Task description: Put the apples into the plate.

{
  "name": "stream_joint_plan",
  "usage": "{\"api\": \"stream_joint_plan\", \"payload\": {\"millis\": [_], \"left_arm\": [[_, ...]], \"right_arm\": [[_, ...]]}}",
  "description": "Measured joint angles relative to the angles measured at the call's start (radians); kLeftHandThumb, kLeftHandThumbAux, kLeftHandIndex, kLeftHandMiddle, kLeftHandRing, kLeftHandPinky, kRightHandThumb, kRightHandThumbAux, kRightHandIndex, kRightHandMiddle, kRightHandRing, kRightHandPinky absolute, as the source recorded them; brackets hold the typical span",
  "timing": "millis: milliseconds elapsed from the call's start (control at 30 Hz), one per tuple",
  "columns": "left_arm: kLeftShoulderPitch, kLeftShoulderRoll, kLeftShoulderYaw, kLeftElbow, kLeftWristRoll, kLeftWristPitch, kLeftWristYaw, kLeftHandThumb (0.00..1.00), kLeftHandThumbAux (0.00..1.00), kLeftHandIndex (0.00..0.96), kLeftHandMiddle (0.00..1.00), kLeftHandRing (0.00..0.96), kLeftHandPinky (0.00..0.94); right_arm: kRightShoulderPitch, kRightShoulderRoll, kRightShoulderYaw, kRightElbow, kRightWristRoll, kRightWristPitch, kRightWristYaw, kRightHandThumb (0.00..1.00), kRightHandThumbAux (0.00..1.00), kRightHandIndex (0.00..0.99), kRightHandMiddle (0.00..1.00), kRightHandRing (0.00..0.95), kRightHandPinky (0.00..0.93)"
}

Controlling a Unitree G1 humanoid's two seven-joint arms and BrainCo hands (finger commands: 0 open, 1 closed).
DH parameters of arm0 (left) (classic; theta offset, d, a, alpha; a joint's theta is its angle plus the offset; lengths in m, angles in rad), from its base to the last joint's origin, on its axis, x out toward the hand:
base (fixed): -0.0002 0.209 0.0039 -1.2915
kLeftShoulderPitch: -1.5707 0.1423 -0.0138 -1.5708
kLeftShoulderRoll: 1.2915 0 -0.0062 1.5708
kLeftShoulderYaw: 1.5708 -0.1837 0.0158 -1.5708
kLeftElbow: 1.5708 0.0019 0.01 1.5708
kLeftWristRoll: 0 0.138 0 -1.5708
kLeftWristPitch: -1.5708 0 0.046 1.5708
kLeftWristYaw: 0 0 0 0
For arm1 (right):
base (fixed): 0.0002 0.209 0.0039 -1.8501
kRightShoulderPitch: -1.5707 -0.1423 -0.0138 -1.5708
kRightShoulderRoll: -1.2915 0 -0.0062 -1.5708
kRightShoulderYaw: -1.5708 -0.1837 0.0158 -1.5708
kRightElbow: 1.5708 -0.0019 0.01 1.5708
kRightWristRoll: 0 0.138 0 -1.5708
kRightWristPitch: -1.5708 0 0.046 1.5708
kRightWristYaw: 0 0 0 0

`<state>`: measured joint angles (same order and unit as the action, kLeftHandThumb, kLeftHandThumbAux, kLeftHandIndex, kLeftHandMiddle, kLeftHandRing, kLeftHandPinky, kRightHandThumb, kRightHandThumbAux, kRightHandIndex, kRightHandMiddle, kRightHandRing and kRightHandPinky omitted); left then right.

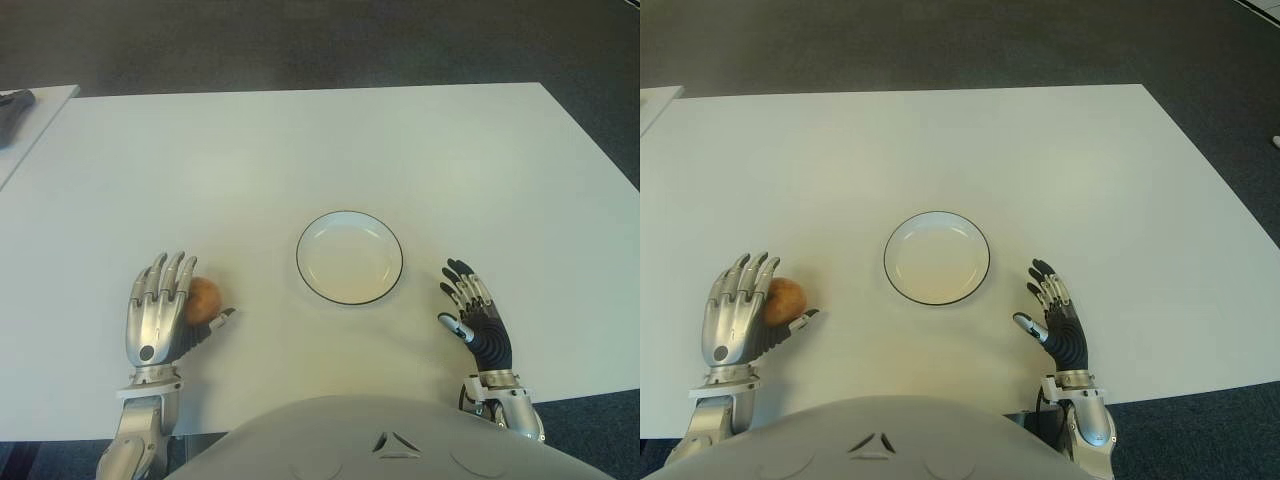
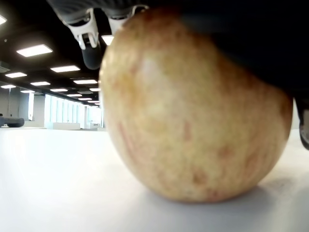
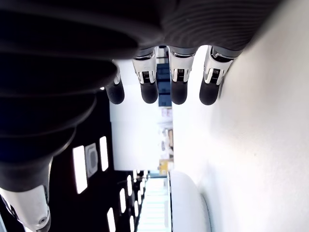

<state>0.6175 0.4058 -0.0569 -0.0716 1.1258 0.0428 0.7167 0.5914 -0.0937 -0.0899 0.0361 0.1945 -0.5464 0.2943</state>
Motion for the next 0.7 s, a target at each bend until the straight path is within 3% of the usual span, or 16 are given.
{"api": "stream_joint_plan", "payload": {"millis": [433,533,567,633,700], "left_arm": [[-0.061,0.009,-0.045,0.047,-0.005,0.025,0.007,0.323,0.382,0.159,0.151,0.127,0.168],[-0.072,0.007,-0.059,0.053,-0.013,0.027,0.008,0.411,0.429,0.315,0.378,0.361,0.365],[-0.075,0.006,-0.064,0.053,-0.020,0.026,0.009,0.426,0.438,0.337,0.414,0.397,0.393],[-0.082,0.003,-0.073,0.056,-0.030,0.026,0.013,0.671,0.572,0.376,0.477,0.535,0.535],[-0.093,-0.002,-0.082,0.070,-0.039,0.027,0.017,0.758,0.616,0.397,0.488,0.611,0.629]], "right_arm": [[-0.004,0.000,-0.003,0.005,0.009,-0.009,0.006,0.213,0.660,0.063,0.081,0.078,0.116],[-0.004,0.000,-0.003,0.006,0.010,-0.010,0.007,0.212,0.661,0.063,0.081,0.080,0.116],[-0.004,-0.001,-0.003,0.005,0.010,-0.010,0.007,0.213,0.661,0.063,0.081,0.080,0.116],[-0.004,-0.001,-0.004,0.005,0.010,-0.009,0.007,0.214,0.661,0.063,0.083,0.081,0.116],[-0.004,-0.002,-0.004,0.004,0.011,-0.009,0.007,0.212,0.660,0.064,0.084,0.082,0.116]]}}
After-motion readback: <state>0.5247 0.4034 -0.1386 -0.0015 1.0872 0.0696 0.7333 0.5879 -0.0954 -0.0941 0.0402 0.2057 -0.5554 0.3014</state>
